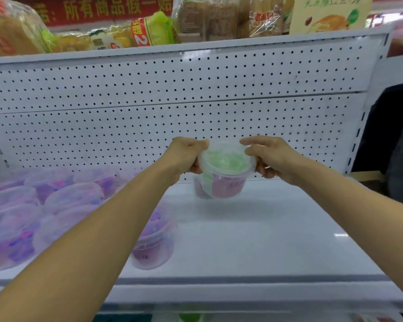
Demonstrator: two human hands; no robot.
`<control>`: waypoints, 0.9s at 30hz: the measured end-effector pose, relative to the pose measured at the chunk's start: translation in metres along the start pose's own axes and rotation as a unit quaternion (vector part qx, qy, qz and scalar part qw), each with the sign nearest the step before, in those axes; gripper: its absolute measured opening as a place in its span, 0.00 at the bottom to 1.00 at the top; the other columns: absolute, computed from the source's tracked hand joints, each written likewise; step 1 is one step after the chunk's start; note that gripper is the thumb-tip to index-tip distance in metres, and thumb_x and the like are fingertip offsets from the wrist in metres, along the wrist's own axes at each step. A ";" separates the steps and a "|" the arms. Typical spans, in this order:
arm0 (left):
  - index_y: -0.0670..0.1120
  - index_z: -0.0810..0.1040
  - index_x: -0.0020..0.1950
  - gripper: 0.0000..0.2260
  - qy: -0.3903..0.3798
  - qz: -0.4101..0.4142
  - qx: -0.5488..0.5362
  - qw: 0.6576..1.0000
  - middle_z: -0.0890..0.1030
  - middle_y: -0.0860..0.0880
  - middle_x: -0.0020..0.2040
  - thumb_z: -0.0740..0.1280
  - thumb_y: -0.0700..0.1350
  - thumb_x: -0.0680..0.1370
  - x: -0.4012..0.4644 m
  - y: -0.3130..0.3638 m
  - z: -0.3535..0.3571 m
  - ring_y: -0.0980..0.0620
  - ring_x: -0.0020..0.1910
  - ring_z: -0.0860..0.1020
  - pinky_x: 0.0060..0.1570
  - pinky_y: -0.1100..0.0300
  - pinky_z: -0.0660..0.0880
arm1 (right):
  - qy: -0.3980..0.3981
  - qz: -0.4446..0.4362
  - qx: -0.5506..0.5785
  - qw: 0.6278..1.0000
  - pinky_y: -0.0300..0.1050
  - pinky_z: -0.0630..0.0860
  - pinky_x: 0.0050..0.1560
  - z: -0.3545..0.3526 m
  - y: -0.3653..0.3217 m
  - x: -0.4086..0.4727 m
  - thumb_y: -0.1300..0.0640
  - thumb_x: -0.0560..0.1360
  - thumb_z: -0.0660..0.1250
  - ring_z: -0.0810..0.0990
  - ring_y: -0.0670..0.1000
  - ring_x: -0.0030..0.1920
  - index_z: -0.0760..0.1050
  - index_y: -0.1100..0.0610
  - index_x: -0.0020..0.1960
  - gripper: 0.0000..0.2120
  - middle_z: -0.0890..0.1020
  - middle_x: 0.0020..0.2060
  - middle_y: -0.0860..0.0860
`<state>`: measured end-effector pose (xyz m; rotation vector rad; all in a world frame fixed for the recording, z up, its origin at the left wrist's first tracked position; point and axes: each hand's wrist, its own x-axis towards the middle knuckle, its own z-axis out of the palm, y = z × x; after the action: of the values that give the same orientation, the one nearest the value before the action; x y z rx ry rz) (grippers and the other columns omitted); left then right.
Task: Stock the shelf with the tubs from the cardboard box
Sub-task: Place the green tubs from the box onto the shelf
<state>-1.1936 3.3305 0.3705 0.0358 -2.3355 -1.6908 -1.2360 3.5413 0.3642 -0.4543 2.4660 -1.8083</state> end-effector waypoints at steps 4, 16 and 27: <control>0.46 0.77 0.51 0.12 -0.010 0.063 0.194 0.979 0.78 0.48 0.49 0.60 0.52 0.79 0.012 -0.022 0.015 0.48 0.44 0.77 0.49 0.52 0.75 | 0.097 0.048 0.035 0.994 0.38 0.62 0.22 -0.024 0.033 0.003 0.63 0.76 0.61 0.67 0.51 0.24 0.80 0.51 0.57 0.15 0.74 0.25 0.56; 0.56 0.68 0.71 0.19 -0.074 0.102 0.573 0.810 0.72 0.50 0.69 0.60 0.51 0.80 0.042 -0.067 0.019 0.46 0.65 0.72 0.60 0.55 0.69 | 0.215 0.124 0.097 0.964 0.43 0.76 0.23 -0.011 0.099 0.050 0.62 0.78 0.65 0.75 0.56 0.26 0.80 0.59 0.58 0.10 0.78 0.31 0.58; 0.53 0.65 0.73 0.22 -0.095 0.054 0.565 0.818 0.70 0.50 0.70 0.62 0.52 0.79 0.051 -0.075 0.008 0.47 0.67 0.70 0.61 0.53 0.70 | 0.055 0.132 0.030 0.989 0.46 0.77 0.34 0.003 0.084 0.055 0.56 0.81 0.59 0.73 0.54 0.32 0.69 0.54 0.71 0.19 0.76 0.36 0.59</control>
<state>-1.2546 3.3048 0.3077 -0.0476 -3.0349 -0.0489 -1.3048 3.5472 0.2917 -0.0211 2.3950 -1.8345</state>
